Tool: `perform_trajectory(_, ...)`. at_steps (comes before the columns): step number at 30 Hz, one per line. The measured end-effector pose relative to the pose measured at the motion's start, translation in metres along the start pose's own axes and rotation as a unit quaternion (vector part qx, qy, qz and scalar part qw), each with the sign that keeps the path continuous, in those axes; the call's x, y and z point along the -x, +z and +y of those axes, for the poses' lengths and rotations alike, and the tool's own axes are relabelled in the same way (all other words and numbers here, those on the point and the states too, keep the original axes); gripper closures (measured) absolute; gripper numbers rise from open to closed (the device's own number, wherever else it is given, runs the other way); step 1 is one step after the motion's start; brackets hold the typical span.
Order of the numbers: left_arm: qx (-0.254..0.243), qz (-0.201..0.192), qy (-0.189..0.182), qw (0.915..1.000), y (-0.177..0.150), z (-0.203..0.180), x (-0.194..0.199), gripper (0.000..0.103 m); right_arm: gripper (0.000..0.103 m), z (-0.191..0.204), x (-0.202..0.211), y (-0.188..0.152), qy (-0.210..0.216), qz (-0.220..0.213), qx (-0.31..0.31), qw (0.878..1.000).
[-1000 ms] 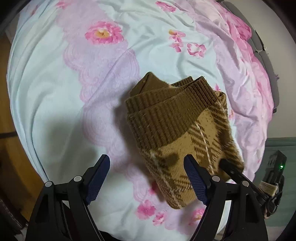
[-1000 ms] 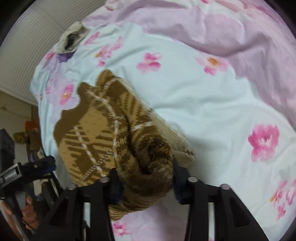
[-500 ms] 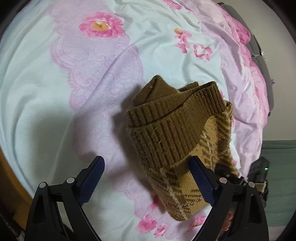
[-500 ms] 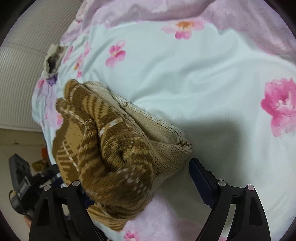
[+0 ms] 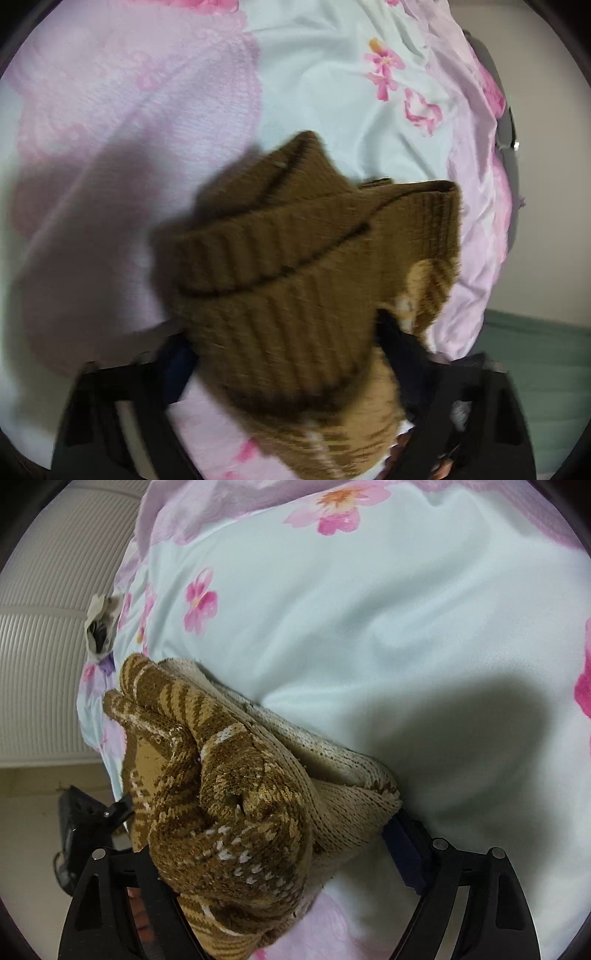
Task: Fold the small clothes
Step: 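Grasp the folded sweater bundle with both grippers and lift it, then carry the lifted sweater bundle with both grippers toward the clothes stack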
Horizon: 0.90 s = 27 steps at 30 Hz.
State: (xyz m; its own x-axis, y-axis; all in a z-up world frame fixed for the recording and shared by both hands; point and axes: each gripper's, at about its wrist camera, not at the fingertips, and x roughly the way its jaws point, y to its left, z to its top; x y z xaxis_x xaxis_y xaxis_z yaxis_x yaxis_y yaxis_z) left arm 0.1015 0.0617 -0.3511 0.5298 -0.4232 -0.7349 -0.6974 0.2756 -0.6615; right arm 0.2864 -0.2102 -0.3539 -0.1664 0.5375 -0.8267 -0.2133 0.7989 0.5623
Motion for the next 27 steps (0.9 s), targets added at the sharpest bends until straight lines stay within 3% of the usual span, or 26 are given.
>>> perform_trajectory(2,-0.006,-0.008,0.019,0.9998,-0.003,-0.010,0.005,0.034,0.025,0.000,0.003,-0.001,-0.004,-0.004,-0.002,1.000)
perform_trajectory(6,-0.072,-0.007,0.040,0.9966,-0.011,-0.038,0.025,0.048,0.037,0.006,0.012,-0.004,-0.003,-0.007,-0.016,1.000)
perform_trajectory(11,-0.124,-0.019,0.025,0.9918,-0.018,-0.071,0.069,0.050,0.046,0.028,0.041,-0.015,0.018,-0.021,0.000,1.000)
perform_trajectory(17,-0.153,-0.046,0.004,0.9871,-0.019,-0.102,0.133,0.050,0.047,0.066,0.087,-0.041,0.070,-0.049,0.010,0.996)
perform_trajectory(23,-0.151,-0.089,-0.019,0.9844,0.007,-0.108,0.197,0.050,0.047,0.130,0.116,-0.044,0.089,-0.085,0.045,0.991)
perform_trajectory(27,-0.153,-0.110,-0.031,0.9816,0.045,-0.101,0.234,0.050,0.047,0.185,0.117,-0.032,0.093,-0.101,0.073,0.988)
